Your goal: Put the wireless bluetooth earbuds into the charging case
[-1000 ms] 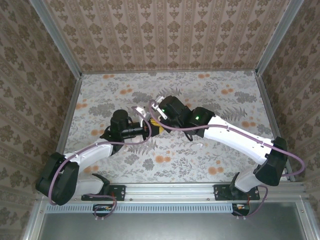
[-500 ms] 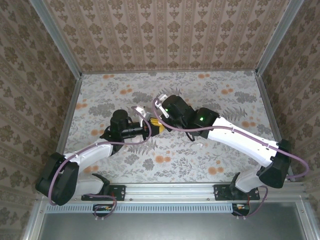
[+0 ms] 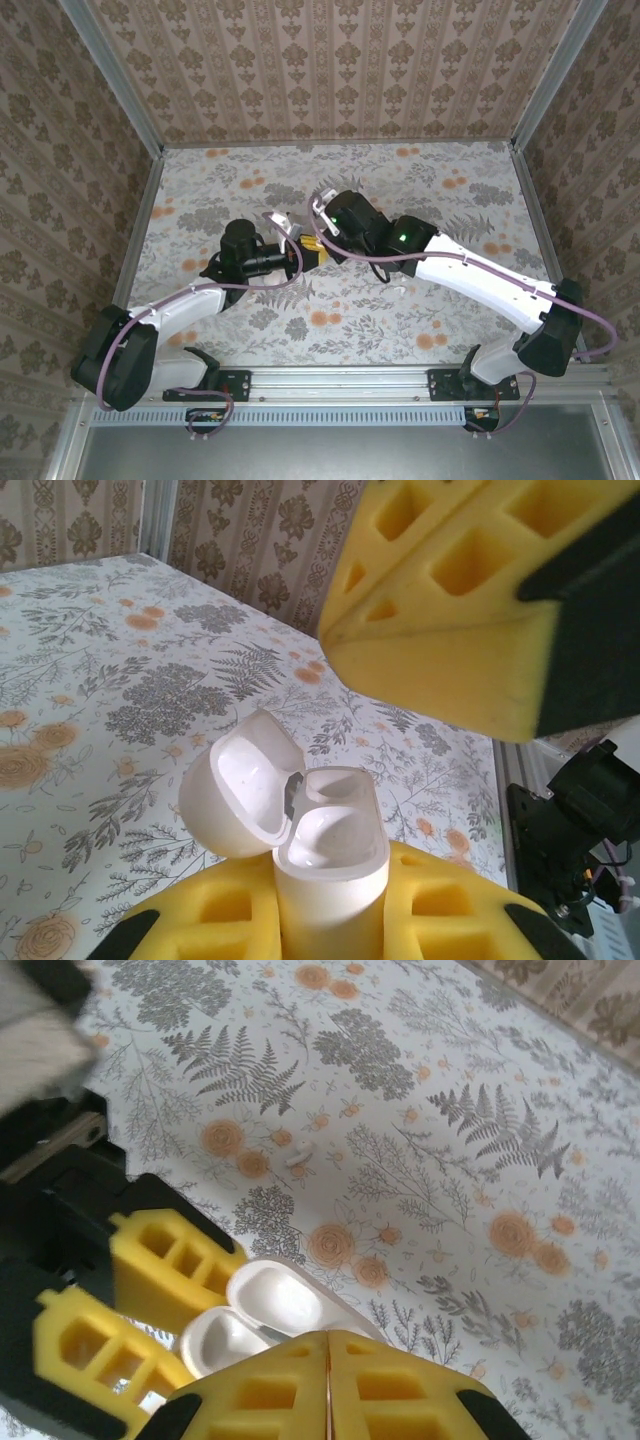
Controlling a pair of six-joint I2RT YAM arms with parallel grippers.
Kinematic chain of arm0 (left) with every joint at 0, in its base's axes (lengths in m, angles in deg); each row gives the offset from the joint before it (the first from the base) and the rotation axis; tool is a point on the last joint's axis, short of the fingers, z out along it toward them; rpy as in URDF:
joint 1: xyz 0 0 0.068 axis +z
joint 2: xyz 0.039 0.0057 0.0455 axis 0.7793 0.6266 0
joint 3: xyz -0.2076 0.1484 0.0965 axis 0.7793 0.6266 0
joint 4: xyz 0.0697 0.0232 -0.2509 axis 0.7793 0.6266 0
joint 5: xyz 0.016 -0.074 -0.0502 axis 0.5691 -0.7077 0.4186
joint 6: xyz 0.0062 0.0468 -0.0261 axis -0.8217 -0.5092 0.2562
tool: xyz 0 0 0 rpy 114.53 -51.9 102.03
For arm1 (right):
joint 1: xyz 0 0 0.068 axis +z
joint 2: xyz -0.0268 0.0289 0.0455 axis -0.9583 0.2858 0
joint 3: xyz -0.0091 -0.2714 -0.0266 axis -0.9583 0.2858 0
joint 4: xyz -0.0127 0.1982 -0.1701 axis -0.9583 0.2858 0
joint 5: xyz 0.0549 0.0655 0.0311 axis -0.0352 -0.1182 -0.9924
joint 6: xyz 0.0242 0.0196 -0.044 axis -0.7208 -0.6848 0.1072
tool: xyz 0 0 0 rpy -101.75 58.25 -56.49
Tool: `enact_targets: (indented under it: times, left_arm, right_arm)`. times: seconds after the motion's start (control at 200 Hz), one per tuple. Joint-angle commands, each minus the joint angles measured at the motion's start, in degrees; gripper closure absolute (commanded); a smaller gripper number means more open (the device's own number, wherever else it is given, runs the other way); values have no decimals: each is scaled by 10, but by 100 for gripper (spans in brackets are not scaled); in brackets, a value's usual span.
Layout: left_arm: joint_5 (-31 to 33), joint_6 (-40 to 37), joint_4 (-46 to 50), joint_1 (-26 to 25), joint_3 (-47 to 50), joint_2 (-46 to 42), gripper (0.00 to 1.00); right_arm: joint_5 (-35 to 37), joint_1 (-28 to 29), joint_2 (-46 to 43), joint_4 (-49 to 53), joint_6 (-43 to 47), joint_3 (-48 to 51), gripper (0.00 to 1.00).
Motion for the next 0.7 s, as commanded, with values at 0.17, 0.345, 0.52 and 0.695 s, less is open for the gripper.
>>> enact_targets:
  times: [0.17, 0.345, 0.52, 0.695]
  left_arm:
    - [36, -37, 39, 3, 3, -12, 100]
    - [38, -54, 52, 5, 0, 4, 100]
    - [26, -61, 56, 4, -3, 13, 100]
    - [23, -69, 59, 3, 1, 14, 100]
  right_arm:
    - [-64, -77, -77, 4, -147, 44, 73]
    - [-120, -144, -85, 38, -240, 110, 57]
    - [-144, -217, -10, 130, -308, 170, 55]
    - [-145, -230, 23, 47, -335, 261, 55]
